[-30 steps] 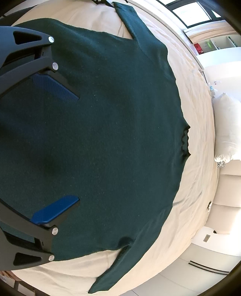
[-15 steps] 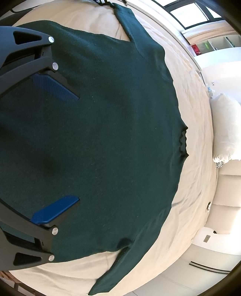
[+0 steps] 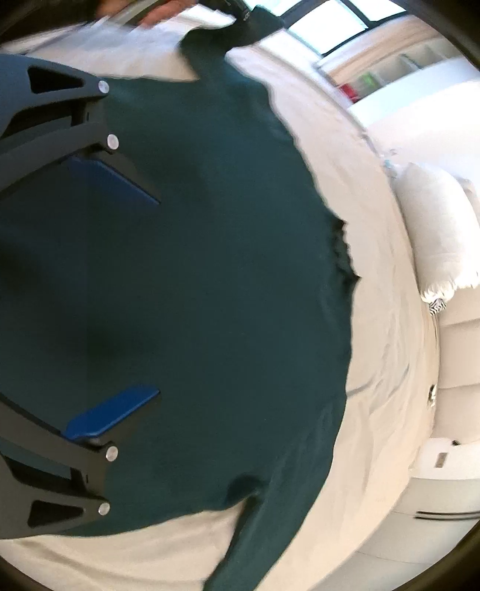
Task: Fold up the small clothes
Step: 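Fold the held sleeve across the sweater body with the left gripper and release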
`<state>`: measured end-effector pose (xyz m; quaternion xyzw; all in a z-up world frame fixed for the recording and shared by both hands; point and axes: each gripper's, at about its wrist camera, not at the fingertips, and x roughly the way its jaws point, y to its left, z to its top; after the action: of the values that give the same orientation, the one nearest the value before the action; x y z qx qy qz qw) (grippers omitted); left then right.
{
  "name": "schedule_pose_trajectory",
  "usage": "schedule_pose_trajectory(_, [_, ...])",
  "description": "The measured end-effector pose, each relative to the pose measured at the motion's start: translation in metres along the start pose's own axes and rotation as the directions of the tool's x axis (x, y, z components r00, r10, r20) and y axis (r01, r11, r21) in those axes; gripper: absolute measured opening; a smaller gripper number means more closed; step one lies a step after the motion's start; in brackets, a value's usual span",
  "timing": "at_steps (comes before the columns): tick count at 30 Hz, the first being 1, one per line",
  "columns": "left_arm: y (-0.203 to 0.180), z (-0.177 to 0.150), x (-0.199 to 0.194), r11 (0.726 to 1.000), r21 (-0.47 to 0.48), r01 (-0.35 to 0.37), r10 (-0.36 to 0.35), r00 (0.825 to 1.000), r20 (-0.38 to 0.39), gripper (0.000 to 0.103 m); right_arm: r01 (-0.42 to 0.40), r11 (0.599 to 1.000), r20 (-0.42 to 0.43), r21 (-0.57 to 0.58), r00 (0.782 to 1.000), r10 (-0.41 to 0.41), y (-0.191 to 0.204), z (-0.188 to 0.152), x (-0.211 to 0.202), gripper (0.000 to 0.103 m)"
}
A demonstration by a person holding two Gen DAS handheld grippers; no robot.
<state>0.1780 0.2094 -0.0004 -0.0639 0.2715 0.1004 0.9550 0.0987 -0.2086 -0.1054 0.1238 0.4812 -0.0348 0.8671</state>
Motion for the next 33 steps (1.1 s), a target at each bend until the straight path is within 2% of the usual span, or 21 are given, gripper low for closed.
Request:
schedule_pose_trajectory(1, [-0.04,-0.015,0.0,0.987,0.159,-0.009,0.01,1.0,-0.005,0.007,-0.047,0.999,-0.017,0.012,0.999,0.048,0.0,0.009,0.006,0.097])
schedule_pose_trajectory(3, [-0.097,-0.043,0.002,0.934,0.358,-0.009,0.012,1.0,-0.005,0.007,-0.172,0.984,-0.059,0.044,0.983,0.175,0.003,0.026,0.02,0.097])
schedule_pose_trajectory(4, [-0.121,-0.063,0.004,0.897,0.442,-0.007,0.014,1.0,-0.012,0.007,-0.244,0.968,-0.079,0.066,0.965,0.249,0.005,0.034,0.028,0.097])
schedule_pose_trajectory(6, [-0.141,-0.084,0.008,0.855,0.517,-0.026,0.035,0.999,-0.008,0.007,-0.332,0.937,-0.114,0.104,0.932,0.343,0.011,0.046,0.043,0.094])
schedule_pose_trajectory(7, [-0.149,-0.094,0.001,0.841,0.539,-0.043,0.043,0.999,0.011,0.007,-0.385,0.914,-0.135,0.133,0.906,0.401,0.017,0.054,0.053,0.093])
schedule_pose_trajectory(8, [-0.154,-0.1,-0.003,0.825,0.562,-0.062,0.053,0.998,0.032,0.007,-0.442,0.881,-0.156,0.166,0.871,0.466,0.025,0.062,0.066,0.092])
schedule_pose_trajectory(9, [-0.158,-0.102,-0.003,0.816,0.574,-0.066,0.055,0.998,0.037,0.007,-0.479,0.858,-0.168,0.186,0.844,0.509,0.033,0.068,0.076,0.088])
schedule_pose_trajectory(10, [-0.159,-0.101,-0.003,0.814,0.578,-0.066,0.054,0.998,0.037,0.007,-0.504,0.841,-0.177,0.196,0.826,0.535,0.039,0.072,0.082,0.087])
schedule_pose_trajectory(12, [-0.155,-0.102,-0.003,0.816,0.574,-0.071,0.058,0.997,0.042,0.007,-0.576,0.78,-0.21,0.246,0.754,0.623,0.06,0.084,0.106,0.084])
schedule_pose_trajectory(13, [-0.153,-0.101,-0.002,0.819,0.569,-0.071,0.056,0.997,0.044,0.007,-0.589,0.763,-0.218,0.266,0.734,0.643,0.065,0.087,0.113,0.083])
schedule_pose_trajectory(16, [-0.15,-0.108,-0.003,0.809,0.582,-0.08,0.058,0.997,0.056,0.007,-0.639,0.696,-0.255,0.328,0.649,0.716,0.092,0.098,0.138,0.081])
schedule_pose_trajectory(18, [-0.155,-0.107,0.004,0.801,0.593,-0.084,0.059,0.996,0.061,0.007,-0.657,0.677,-0.278,0.33,0.618,0.735,0.106,0.1,0.144,0.078])
schedule_pose_trajectory(19, [-0.152,-0.108,0.0,0.799,0.596,-0.08,0.055,0.997,0.06,0.007,-0.658,0.676,-0.295,0.332,0.609,0.736,0.114,0.103,0.149,0.078])
schedule_pose_trajectory(20, [-0.15,-0.11,-0.002,0.8,0.595,-0.079,0.053,0.997,0.061,0.007,-0.655,0.68,-0.311,0.33,0.605,0.733,0.119,0.105,0.154,0.076])
schedule_pose_trajectory(22, [-0.148,-0.111,0.0,0.803,0.591,-0.076,0.05,0.997,0.061,0.007,-0.646,0.692,-0.343,0.321,0.602,0.721,0.128,0.106,0.166,0.065])
schedule_pose_trajectory(25, [-0.145,-0.109,0.002,0.808,0.585,-0.076,0.05,0.997,0.06,0.007,-0.642,0.706,-0.378,0.297,0.6,0.705,0.139,0.109,0.178,0.034])
schedule_pose_trajectory(26, [-0.145,-0.109,0.001,0.808,0.584,-0.077,0.052,0.997,0.06,0.008,-0.641,0.717,-0.391,0.274,0.607,0.692,0.143,0.11,0.18,0.018])
schedule_pose_trajectory(27, [-0.145,-0.109,0.0,0.807,0.586,-0.078,0.056,0.997,0.056,0.008,-0.637,0.728,-0.393,0.255,0.619,0.679,0.146,0.111,0.18,0.013])
schedule_pose_trajectory(28, [-0.146,-0.109,0.001,0.805,0.589,-0.073,0.057,0.997,0.047,0.008,-0.634,0.741,-0.388,0.222,0.639,0.664,0.148,0.113,0.177,0.012])
schedule_pose_trajectory(31, [-0.145,-0.108,-0.007,0.809,0.587,-0.027,0.029,1.0,0.007,0.01,-0.628,0.758,-0.359,0.178,0.675,0.644,0.144,0.123,0.17,0.009])
schedule_pose_trajectory(33, [-0.141,-0.105,-0.022,0.828,0.561,0.012,-0.01,1.0,-0.007,0.01,-0.6,0.788,-0.319,0.142,0.725,0.61,0.133,0.134,0.161,0.008])
